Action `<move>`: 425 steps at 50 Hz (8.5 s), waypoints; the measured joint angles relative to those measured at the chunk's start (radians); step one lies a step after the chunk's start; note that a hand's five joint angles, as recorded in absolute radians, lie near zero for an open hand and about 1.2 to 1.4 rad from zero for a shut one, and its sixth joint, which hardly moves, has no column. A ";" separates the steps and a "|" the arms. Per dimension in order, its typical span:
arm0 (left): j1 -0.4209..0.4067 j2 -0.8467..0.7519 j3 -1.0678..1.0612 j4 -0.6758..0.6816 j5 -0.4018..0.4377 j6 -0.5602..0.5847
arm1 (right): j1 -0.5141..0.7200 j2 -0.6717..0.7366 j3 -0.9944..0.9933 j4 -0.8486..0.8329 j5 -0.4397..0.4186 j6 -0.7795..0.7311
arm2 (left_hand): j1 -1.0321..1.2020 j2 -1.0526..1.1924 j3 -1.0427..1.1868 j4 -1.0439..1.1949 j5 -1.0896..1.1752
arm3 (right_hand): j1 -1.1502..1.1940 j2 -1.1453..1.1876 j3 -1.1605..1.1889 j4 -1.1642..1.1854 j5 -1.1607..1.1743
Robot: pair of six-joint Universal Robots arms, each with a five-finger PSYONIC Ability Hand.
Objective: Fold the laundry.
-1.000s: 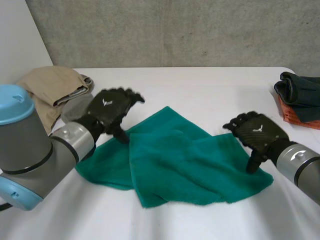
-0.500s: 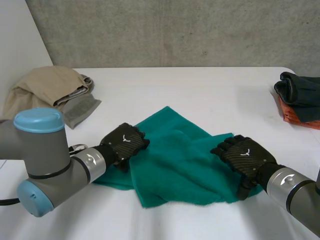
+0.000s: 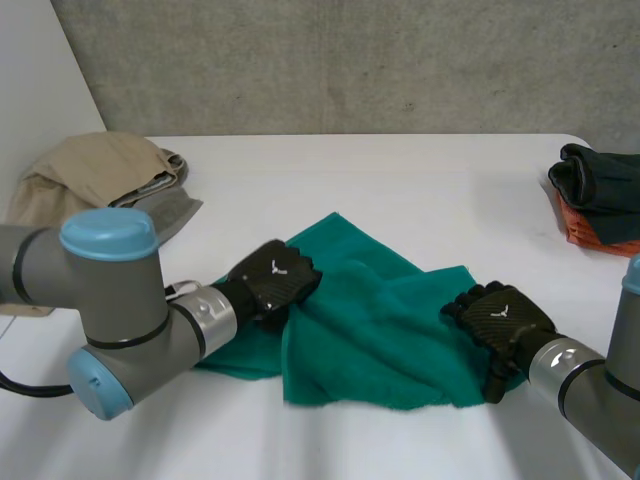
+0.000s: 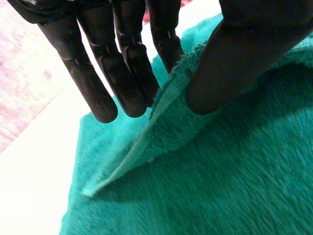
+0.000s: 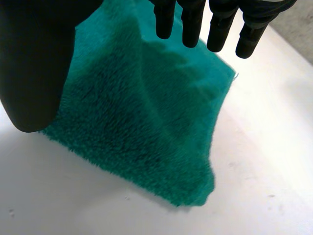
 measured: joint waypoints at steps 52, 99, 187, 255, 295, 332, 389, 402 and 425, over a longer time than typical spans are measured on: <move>-0.033 0.562 -0.058 0.054 -0.320 -0.267 | 0.294 0.270 -0.759 0.047 0.234 0.341 | 0.000 0.003 0.005 0.001 0.000 | -0.004 -0.001 -0.001 -0.002 0.000; -0.056 0.734 -0.114 0.090 -0.330 -0.270 | 0.214 0.169 -0.788 -0.058 0.020 0.259 | 0.000 0.004 0.006 0.004 0.000 | 0.903 0.964 0.974 0.980 0.945; 0.099 0.098 0.142 -0.108 -0.323 -0.010 | -0.058 0.131 -0.723 0.447 0.108 -0.137 | 0.000 0.005 0.008 0.005 0.000 | 0.918 0.962 0.974 0.981 0.965; 0.293 0.000 -0.183 0.277 -0.136 -0.093 | -0.067 0.161 -0.320 -0.086 0.047 0.122 | -0.449 -0.486 -0.485 -0.495 -0.453 | 0.918 0.962 0.977 0.981 0.972; 0.246 0.194 0.028 -0.163 -0.273 0.105 | -0.078 0.060 -0.637 0.463 0.198 -0.248 | 0.006 0.005 0.007 0.004 0.000 | 0.918 0.962 0.978 0.982 0.973; 0.199 0.076 0.280 0.475 -0.350 -0.056 | 0.004 0.212 -0.894 -0.238 0.233 0.031 | 0.006 0.007 0.008 0.005 0.014 | 0.918 0.962 0.979 0.985 0.984; 0.100 -0.229 0.335 0.060 -0.289 0.252 | -0.076 0.286 -0.546 0.004 0.280 -0.269 | 0.006 0.008 0.009 0.005 0.014 | 0.918 0.962 0.979 0.985 0.984; 0.090 -0.381 0.505 0.164 -0.316 0.242 | -0.031 0.457 -0.739 -0.157 0.335 -0.269 | -0.283 -0.267 -0.241 -0.249 -0.235 | 0.472 0.483 0.500 0.522 0.507; 0.046 0.057 0.016 0.244 -0.320 -0.098 | -0.144 0.114 -0.320 0.061 0.073 -0.009 | -0.963 -0.982 -0.969 -0.992 -0.932 | 0.009 0.034 0.039 0.038 0.041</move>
